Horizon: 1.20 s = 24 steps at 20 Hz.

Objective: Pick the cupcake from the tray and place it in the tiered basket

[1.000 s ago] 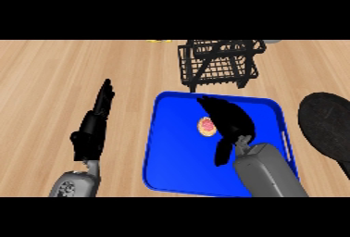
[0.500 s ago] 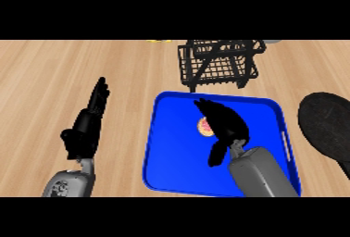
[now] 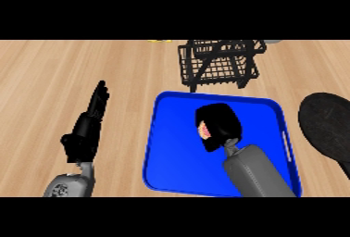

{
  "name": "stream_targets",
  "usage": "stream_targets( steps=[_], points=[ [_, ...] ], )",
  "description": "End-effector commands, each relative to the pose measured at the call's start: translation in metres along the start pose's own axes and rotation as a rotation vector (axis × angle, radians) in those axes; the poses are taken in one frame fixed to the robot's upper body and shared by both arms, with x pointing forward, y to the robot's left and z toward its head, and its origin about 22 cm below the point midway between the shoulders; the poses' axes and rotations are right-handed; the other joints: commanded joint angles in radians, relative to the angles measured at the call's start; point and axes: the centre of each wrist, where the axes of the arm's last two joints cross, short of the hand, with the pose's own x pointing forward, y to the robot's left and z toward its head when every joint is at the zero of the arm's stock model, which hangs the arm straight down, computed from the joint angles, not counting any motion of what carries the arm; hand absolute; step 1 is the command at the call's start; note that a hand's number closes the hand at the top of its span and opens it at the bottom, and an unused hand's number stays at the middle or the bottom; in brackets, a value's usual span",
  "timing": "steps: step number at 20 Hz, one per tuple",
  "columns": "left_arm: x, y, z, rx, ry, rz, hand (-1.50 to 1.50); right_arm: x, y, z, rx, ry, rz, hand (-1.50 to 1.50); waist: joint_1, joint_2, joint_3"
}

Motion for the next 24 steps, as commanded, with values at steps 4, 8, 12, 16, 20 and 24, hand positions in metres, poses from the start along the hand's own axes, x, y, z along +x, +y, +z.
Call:
stream_targets(
  steps=[4,8,12,16,20,24],
  points=[
    [0.011,-0.02,-0.012,-0.039,-0.009,0.015,0.0,0.051,0.013,-0.015,0.126,0.25,0.286,1.5,0.03,0.003,-0.001],
    [0.018,-0.01,-0.016,-0.036,-0.027,0.004,0.0,0.074,0.007,-0.022,0.149,0.352,0.351,1.5,0.034,0.003,0.0],
    [-0.007,-0.007,-0.012,-0.033,-0.001,0.002,0.0,0.105,-0.02,-0.022,0.04,0.389,0.297,1.5,0.023,0.003,0.0],
    [-0.004,-0.007,-0.012,-0.012,0.01,0.001,0.0,0.122,-0.05,-0.006,-0.061,0.397,0.284,1.5,0.004,-0.003,-0.001],
    [0.016,0.005,-0.018,0.013,-0.002,0.006,0.0,0.138,-0.099,0.005,-0.206,0.414,0.255,1.5,-0.003,-0.008,-0.001],
    [-0.011,-0.001,0.001,0.0,0.026,-0.003,0.0,0.15,-0.138,0.027,-0.328,0.42,0.221,1.5,-0.018,-0.012,-0.001]
  ],
)
